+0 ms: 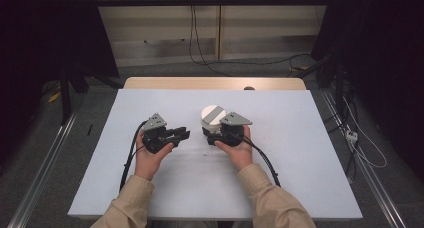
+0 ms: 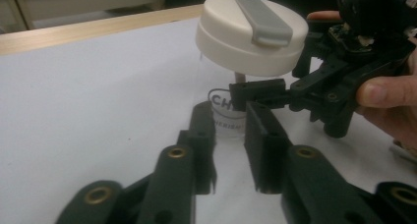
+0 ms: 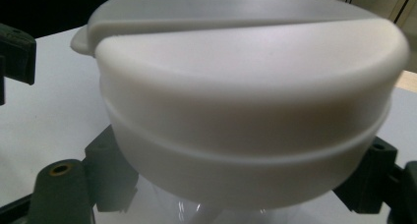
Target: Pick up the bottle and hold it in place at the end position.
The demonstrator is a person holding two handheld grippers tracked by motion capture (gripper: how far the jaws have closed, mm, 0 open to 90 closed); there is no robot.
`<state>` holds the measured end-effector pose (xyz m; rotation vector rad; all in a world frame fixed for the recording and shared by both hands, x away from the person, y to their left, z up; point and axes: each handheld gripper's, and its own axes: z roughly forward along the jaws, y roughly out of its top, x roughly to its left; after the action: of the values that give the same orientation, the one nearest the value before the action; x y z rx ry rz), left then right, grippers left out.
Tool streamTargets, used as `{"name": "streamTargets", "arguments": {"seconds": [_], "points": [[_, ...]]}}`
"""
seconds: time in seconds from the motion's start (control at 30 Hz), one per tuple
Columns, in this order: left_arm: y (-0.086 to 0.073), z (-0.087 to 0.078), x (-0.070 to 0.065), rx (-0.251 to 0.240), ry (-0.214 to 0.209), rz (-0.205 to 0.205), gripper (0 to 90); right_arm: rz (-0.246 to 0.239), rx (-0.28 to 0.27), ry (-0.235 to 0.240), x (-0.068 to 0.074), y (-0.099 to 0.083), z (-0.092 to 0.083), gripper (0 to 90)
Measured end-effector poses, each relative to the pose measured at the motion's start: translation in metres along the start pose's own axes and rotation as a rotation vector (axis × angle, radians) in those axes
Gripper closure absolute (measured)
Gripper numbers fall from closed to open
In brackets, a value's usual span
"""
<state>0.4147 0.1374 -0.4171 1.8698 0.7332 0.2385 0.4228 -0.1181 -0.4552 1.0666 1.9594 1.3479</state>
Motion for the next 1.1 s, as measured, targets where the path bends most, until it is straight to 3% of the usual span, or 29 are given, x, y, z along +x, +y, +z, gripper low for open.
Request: {"name": "streamTargets", "arguments": {"seconds": [0.3,0.5,0.7,1.1], "points": [[0.014,0.010,-0.002,0.011,-0.042,0.001,89.6,-0.002,0.003,0.000,0.000,0.000,0.000,18.6],[0.023,0.021,-0.008,0.035,-0.045,0.033,90.0,-0.001,0.006,0.000,0.000,0.001,0.000,18.6],[0.023,0.031,-0.011,0.061,-0.047,0.027,90.0,-0.002,0.006,-0.002,0.000,0.000,0.000,18.6],[0.025,0.029,-0.012,0.063,-0.034,0.034,90.0,-0.008,0.000,-0.004,0.001,0.000,0.000,18.6]]}}
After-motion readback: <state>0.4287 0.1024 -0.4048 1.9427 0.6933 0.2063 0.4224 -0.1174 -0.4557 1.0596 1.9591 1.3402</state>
